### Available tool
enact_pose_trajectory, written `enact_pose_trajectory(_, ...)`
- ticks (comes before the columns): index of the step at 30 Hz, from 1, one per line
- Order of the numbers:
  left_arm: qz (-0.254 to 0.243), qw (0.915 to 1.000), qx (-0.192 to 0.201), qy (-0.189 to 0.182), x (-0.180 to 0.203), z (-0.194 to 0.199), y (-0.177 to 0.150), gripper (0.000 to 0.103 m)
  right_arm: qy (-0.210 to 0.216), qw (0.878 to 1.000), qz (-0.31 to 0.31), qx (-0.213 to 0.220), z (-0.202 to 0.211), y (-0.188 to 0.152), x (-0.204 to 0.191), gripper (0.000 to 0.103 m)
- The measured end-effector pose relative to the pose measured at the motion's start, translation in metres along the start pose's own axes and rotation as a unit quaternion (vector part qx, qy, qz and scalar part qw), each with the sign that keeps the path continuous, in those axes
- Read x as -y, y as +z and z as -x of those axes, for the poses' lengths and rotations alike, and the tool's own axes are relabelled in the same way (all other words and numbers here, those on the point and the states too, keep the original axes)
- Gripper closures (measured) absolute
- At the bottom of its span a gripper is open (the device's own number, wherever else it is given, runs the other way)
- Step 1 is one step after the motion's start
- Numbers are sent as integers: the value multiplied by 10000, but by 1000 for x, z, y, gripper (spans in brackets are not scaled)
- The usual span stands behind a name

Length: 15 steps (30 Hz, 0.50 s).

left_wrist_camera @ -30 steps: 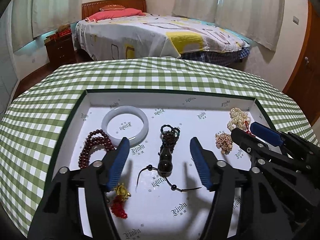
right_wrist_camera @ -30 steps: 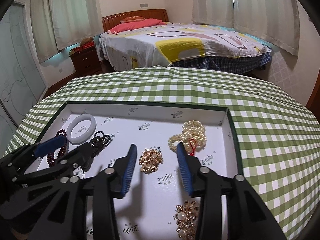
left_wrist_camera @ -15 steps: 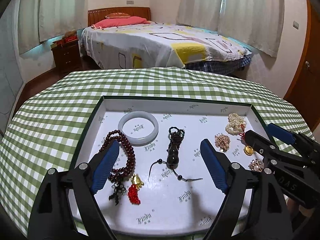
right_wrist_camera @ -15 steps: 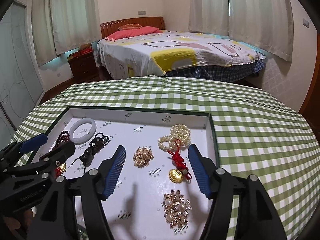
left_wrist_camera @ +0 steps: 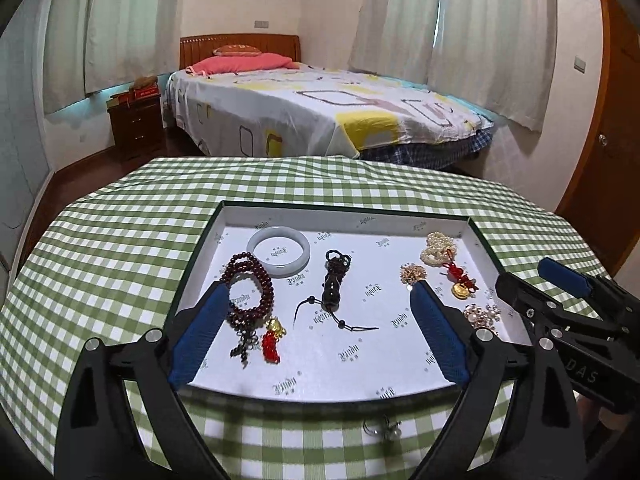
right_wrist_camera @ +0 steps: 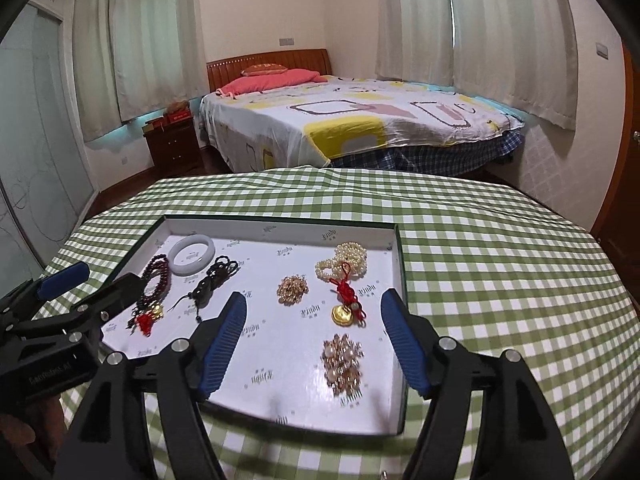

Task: Organize jewelry
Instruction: 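Withdraw both tools from the box toward the crystal brooch and pearl ring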

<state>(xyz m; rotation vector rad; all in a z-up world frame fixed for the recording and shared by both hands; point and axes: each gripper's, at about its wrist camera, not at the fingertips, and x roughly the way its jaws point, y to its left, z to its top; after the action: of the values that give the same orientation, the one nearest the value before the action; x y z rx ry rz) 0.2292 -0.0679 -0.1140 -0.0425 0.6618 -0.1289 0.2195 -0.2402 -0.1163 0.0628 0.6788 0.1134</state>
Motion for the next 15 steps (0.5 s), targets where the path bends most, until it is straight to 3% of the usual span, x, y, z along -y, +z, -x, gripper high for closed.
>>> enact_pose_trajectory(15, 83, 9998, 163, 101, -11, 46, -24, 13, -153, 9998, -123, 99, 44, -28, 20, 31)
